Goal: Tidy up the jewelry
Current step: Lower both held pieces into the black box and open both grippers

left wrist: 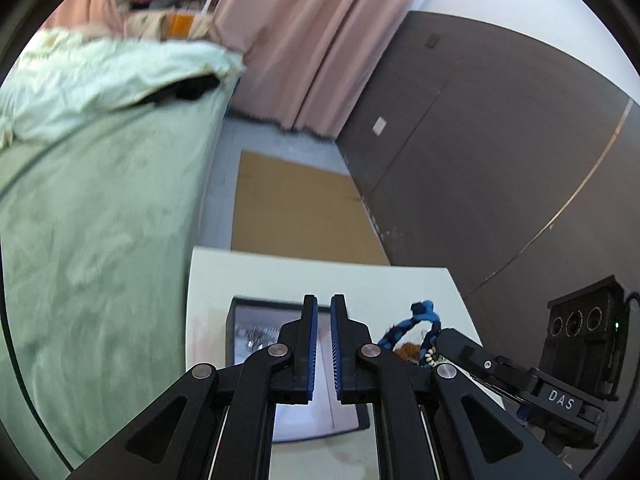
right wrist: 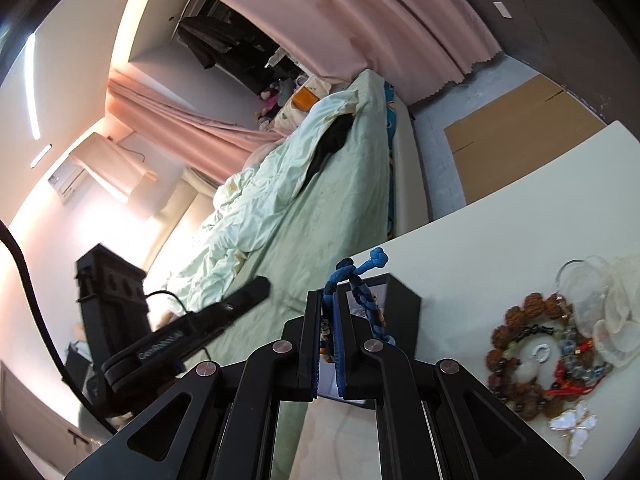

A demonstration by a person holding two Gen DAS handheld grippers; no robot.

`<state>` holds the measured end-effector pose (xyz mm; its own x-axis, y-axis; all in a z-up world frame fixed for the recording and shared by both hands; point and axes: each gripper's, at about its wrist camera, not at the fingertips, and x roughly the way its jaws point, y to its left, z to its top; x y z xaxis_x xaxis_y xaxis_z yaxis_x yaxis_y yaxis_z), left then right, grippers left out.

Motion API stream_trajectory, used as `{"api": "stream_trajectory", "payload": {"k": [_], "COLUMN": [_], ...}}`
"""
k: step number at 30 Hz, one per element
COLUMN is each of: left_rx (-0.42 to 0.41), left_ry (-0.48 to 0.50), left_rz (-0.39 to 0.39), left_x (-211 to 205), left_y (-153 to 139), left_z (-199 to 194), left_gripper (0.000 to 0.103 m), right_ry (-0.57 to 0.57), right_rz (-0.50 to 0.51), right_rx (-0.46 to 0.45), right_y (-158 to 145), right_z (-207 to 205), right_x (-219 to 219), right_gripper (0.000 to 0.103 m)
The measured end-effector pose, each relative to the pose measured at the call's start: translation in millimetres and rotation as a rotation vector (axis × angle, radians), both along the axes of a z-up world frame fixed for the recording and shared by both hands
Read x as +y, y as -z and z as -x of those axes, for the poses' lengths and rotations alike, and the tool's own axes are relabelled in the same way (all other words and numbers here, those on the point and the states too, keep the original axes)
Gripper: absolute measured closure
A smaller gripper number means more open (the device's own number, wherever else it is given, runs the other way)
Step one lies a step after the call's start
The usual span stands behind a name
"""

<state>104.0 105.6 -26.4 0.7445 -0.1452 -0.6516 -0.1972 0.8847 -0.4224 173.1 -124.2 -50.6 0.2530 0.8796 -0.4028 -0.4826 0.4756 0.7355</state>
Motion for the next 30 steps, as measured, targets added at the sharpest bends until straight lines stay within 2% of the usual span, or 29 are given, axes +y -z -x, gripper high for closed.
{"api": "stream_trajectory", "payload": {"k": [3, 5, 7, 9, 11, 13, 14, 21, 30], "left_rx": [0.001, 0.002, -0.014, -0.048, -0.062, -0.062, -0.059, -0.061, -0.082], "left_ry": [-0.024, -0.041, -0.065, -0.09, -0.095, -0.101, -0.107, -0.107, -0.002], "left_rz": [0.021, 0.023, 0.03, 0.021, 0.01, 0.009, 0.011, 0.013, -0.055], "left_x": [8, 11, 12, 13, 14, 15, 16, 9, -40], "left_y": [0, -1, -4, -9, -13, -15, -15, -17, -22], "left_z": [6, 10, 17, 27, 34, 38, 39, 49, 49], "left_gripper": [0.091, 0.076, 0.037, 0.024, 0.022, 0.022, 0.022, 0.022, 0.022], "right_ry": [-0.012, -0.017, -0.024, -0.033, -0.044, -0.044, -0.019, 0.077, 0.229], "right_rz": [-0.009, -0.01, -0.005, 0.025, 0.094, 0.119, 0.122, 0.103, 0.127], "right_rx": [-0.015, -0.014, -0.016, -0.016, 0.011, 0.028, 0.015, -0.016, 0.017], "right_y": [-1, 0, 2, 3, 6, 8, 7, -12, -22], "right_z": [3, 4, 5, 6, 5, 6, 8, 17, 20], "right_x": [9, 16, 23, 29, 38, 37, 31, -15, -87], "right_gripper": [0.096, 0.096, 0.096, 0.095, 0.089, 0.053, 0.049, 0.048, 0.048]}}
